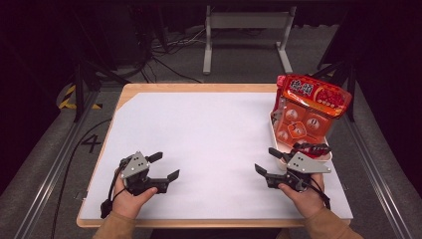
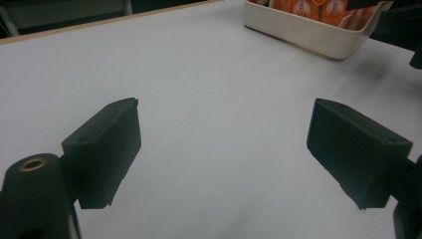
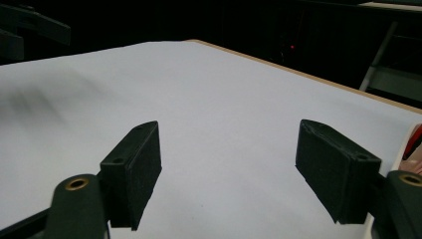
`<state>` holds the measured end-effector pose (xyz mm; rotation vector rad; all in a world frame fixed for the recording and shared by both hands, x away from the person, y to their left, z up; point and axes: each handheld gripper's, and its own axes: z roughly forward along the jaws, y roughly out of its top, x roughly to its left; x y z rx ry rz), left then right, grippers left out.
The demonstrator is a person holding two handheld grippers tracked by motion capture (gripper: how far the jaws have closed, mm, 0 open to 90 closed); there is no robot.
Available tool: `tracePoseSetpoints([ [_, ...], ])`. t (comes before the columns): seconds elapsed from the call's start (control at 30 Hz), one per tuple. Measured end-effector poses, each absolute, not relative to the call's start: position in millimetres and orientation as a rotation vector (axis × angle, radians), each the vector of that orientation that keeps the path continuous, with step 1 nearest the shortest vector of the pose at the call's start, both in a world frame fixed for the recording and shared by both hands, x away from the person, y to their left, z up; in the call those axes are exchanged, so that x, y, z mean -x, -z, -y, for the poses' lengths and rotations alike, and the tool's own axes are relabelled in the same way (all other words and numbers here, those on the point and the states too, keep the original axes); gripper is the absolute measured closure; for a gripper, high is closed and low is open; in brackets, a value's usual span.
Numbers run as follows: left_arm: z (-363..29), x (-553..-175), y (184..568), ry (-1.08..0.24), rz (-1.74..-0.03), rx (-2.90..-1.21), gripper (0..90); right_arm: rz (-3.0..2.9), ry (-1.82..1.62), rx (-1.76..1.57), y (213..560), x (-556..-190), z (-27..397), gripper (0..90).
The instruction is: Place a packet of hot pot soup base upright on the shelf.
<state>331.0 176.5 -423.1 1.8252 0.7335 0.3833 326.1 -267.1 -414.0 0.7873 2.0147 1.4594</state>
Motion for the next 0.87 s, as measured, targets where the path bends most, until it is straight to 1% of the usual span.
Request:
tracePoseSetpoints([
  [0.33,-180,-337,439,-0.362,-0.715,-1.803,13.0,-2.023,-1.451,-0.795,427,-328,266,26.3],
  [0.53,-179,-340,450,-0.339,-0.744,-1.81,12.0,-2.05,-1.451,-0.791,431,-327,262,25.8],
  [0.87,-177,-342,454,-0.335,-0.767,-1.831,10.8,-2.088,-1.437,-0.822,441,-329,260,25.6],
])
